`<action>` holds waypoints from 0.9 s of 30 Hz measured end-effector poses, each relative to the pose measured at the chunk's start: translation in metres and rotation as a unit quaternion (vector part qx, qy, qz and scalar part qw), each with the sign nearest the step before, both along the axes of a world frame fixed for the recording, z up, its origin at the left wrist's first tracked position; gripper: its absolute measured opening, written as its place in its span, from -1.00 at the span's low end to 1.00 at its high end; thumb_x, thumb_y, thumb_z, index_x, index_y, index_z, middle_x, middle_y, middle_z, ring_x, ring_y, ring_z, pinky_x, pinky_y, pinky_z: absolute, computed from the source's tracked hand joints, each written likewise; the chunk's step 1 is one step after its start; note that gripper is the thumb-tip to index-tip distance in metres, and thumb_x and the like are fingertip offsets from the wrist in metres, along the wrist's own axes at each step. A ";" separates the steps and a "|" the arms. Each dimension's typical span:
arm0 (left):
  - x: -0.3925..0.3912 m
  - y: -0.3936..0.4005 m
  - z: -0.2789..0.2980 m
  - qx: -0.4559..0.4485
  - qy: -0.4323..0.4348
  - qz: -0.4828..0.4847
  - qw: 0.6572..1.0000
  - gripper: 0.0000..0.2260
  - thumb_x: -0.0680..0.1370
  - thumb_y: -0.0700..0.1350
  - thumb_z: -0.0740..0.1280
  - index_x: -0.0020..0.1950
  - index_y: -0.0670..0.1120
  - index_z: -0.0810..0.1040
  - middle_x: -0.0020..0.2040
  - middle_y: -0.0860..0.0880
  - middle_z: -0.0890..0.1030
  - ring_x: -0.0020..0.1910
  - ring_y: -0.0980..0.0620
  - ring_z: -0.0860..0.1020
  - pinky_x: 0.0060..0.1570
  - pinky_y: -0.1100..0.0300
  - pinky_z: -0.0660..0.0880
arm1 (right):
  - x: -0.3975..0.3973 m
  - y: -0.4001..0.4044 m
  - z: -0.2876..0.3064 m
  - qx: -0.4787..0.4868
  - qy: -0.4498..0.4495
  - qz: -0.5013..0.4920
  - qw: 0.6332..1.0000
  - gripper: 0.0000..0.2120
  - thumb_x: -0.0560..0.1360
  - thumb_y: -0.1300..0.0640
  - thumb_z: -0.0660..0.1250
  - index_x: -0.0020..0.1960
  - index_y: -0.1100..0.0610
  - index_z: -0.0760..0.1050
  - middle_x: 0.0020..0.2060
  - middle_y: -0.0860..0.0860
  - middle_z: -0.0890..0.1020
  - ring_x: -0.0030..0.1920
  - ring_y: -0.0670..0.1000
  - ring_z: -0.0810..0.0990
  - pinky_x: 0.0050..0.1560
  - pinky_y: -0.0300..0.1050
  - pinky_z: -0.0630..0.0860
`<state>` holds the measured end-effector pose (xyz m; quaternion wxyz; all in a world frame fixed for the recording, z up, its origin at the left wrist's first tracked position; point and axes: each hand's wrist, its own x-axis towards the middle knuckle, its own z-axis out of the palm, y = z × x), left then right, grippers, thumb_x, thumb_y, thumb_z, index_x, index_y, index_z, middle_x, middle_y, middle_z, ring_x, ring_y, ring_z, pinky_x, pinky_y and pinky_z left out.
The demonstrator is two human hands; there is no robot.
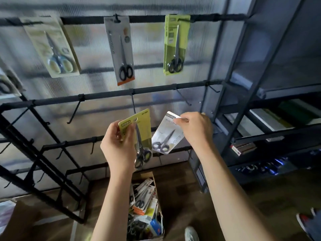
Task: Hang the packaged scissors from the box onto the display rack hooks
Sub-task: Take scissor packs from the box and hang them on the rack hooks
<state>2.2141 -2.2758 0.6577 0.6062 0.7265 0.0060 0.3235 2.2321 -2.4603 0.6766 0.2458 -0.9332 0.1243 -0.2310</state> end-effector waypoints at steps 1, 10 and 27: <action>0.006 -0.007 0.005 -0.004 -0.003 -0.006 1.000 -0.89 0.48 -0.16 0.43 -0.18 -0.15 0.53 -0.37 0.10 0.49 -0.43 0.25 0.37 -0.39 0.38 0.33 | 0.004 -0.005 0.004 -0.005 -0.003 0.000 1.000 -0.80 0.49 -0.06 0.35 -0.07 0.04 0.66 -0.18 0.10 0.66 -0.18 0.09 0.36 -0.29 -0.14 0.20; 0.073 -0.070 0.066 0.074 -0.064 -0.079 0.992 -0.97 0.54 -0.19 0.35 -0.08 -0.12 0.52 -0.26 0.03 0.57 -0.30 0.18 0.49 -0.28 0.33 0.41 | 0.062 -0.069 0.046 -0.049 -0.017 0.118 0.992 -0.82 0.55 -0.05 0.27 -0.04 0.03 0.56 -0.11 -0.02 0.54 -0.09 0.06 0.51 -0.25 -0.13 0.30; 0.142 -0.159 0.169 0.131 -0.131 -0.070 0.980 -0.93 0.54 -0.19 0.34 0.00 -0.14 0.49 -0.24 0.10 0.54 -0.33 0.26 0.47 -0.32 0.44 0.37 | 0.129 -0.149 0.092 -0.083 0.045 0.263 0.960 -0.77 0.60 0.02 0.19 -0.24 -0.02 0.35 -0.45 -0.07 0.42 -0.43 -0.06 0.37 -0.43 -0.21 0.25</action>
